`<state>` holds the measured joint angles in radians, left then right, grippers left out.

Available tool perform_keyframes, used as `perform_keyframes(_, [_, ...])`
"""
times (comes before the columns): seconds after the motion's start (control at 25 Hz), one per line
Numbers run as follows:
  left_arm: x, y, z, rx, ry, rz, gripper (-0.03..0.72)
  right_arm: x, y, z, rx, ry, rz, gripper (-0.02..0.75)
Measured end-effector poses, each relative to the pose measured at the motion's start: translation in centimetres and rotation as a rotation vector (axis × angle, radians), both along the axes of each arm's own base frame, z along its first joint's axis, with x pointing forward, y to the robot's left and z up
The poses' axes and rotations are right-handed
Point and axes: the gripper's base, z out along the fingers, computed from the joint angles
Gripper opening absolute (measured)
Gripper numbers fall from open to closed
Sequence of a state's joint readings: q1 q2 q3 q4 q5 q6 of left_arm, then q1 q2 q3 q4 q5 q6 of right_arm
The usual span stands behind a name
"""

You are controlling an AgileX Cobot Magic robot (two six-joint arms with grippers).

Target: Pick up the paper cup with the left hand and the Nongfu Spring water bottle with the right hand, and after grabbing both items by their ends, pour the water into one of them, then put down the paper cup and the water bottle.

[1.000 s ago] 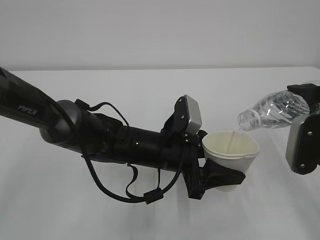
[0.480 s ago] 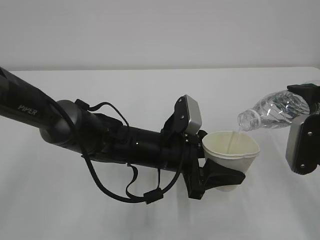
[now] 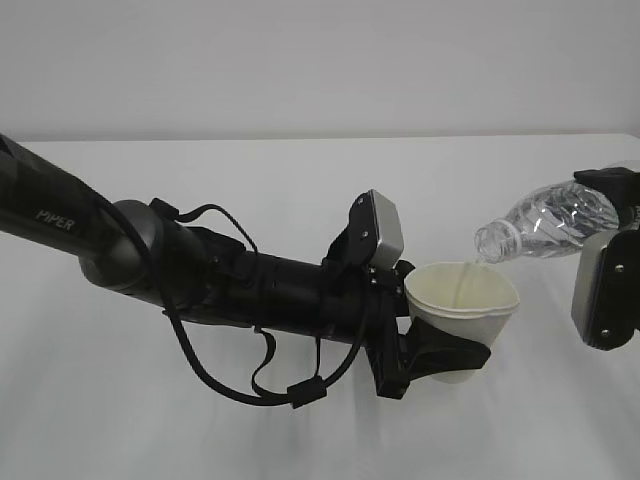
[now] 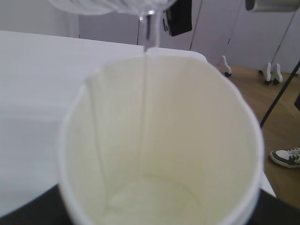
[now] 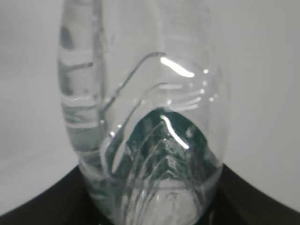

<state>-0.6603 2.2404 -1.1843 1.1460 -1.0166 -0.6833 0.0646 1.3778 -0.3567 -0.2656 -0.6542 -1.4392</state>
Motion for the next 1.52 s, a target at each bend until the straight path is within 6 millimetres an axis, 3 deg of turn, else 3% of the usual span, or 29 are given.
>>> perform_keyframes(1.52, [-0.14,-0.04,0.16,-0.018,0.002,-0.015,0.426,0.01,0.01,0.03,-0.005,-0.004,0.002,0.405])
